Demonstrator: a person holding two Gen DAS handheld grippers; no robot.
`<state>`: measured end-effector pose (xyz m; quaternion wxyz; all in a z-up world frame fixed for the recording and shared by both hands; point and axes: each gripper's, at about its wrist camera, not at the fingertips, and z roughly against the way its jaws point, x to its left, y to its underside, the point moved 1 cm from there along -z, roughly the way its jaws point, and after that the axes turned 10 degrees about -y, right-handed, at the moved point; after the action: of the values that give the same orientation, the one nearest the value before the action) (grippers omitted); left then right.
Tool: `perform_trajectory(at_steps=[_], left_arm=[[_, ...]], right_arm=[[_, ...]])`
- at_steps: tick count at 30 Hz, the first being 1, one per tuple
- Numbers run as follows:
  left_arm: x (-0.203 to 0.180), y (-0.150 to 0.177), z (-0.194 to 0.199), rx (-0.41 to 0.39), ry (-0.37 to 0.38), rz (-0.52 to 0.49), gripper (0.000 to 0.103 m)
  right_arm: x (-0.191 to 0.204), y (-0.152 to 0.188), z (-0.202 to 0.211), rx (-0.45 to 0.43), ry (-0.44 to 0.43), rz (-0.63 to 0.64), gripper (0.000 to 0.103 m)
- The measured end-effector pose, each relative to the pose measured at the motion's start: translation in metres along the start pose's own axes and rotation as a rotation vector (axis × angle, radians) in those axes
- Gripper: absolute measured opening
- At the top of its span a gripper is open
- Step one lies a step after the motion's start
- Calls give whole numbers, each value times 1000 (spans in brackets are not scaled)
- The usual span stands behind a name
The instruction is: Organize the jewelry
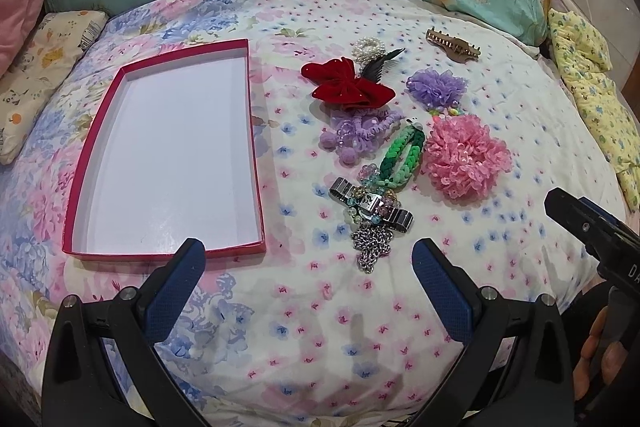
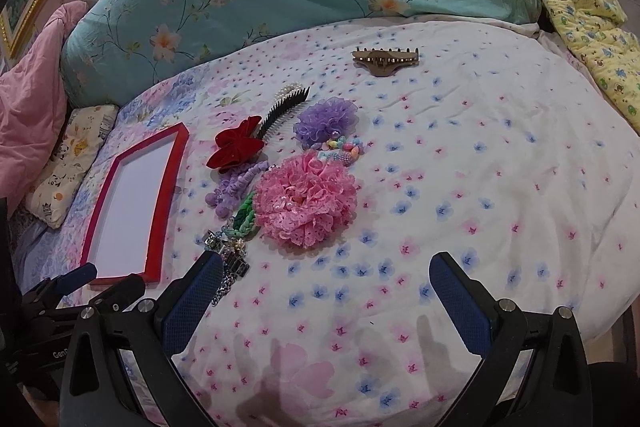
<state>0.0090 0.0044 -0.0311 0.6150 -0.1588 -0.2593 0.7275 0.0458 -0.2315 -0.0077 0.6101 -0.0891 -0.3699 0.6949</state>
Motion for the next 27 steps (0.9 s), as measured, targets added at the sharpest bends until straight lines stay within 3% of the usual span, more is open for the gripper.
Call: perform_trajectory(at_steps=[17,24,27], left_arm=[[9,-17,-13,24,41,23,103],[13,-47,-21,24,72,43,103],[7,-70,-26,5,95,40,103]], right_arm=[[-3,-7,-15,29,-8,-11,103],[-5,-22,-31,38,-21,-3,101],[-6,-30,-39,48,-12,1,93]])
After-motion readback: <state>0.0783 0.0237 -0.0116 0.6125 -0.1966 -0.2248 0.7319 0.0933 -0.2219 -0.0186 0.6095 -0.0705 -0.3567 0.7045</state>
